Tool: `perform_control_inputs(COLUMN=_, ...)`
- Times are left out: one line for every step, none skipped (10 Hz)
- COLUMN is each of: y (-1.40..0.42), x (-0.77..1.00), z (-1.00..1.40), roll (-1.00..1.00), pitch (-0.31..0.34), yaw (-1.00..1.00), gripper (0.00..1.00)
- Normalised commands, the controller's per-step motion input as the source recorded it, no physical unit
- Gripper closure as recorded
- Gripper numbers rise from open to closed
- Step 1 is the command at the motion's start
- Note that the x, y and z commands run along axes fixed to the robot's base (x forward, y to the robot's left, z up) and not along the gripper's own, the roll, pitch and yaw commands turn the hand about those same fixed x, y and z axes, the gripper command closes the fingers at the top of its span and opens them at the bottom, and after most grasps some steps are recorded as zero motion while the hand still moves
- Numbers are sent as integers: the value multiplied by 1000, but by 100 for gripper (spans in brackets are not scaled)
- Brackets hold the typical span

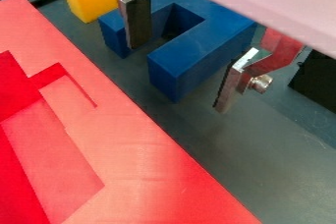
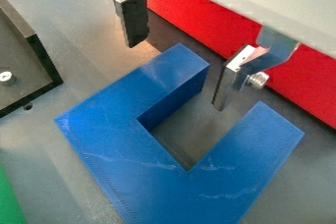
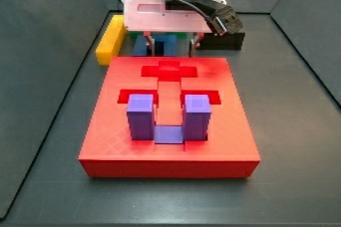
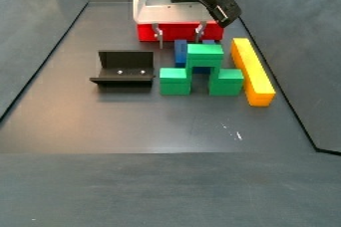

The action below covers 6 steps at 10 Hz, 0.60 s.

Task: Pick up the blue object. Move up. Place the blue object on the fixture. Regrasp the blue object. Move to above the board. Insert the blue object.
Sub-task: Pick up the blue object.

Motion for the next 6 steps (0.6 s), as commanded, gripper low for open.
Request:
perform_control_inputs(y=0, x=0, z=0, roll=0, pitch=0, yaw=0, gripper=100)
perform_control_inputs(y=0, x=0, z=0, roll=0, pitch=0, yaw=0, gripper=100)
perform_control_inputs(y=0, x=0, z=0, roll=0, pitch=0, yaw=0, gripper=100)
perform_control_inputs(y=0, x=0, z=0, roll=0, pitch=0, yaw=0, gripper=100)
perform_control_inputs(y=0, x=0, z=0, roll=0, pitch=0, yaw=0, gripper=100)
perform_control_inputs(y=0, x=0, z=0, roll=0, pitch=0, yaw=0, gripper=100)
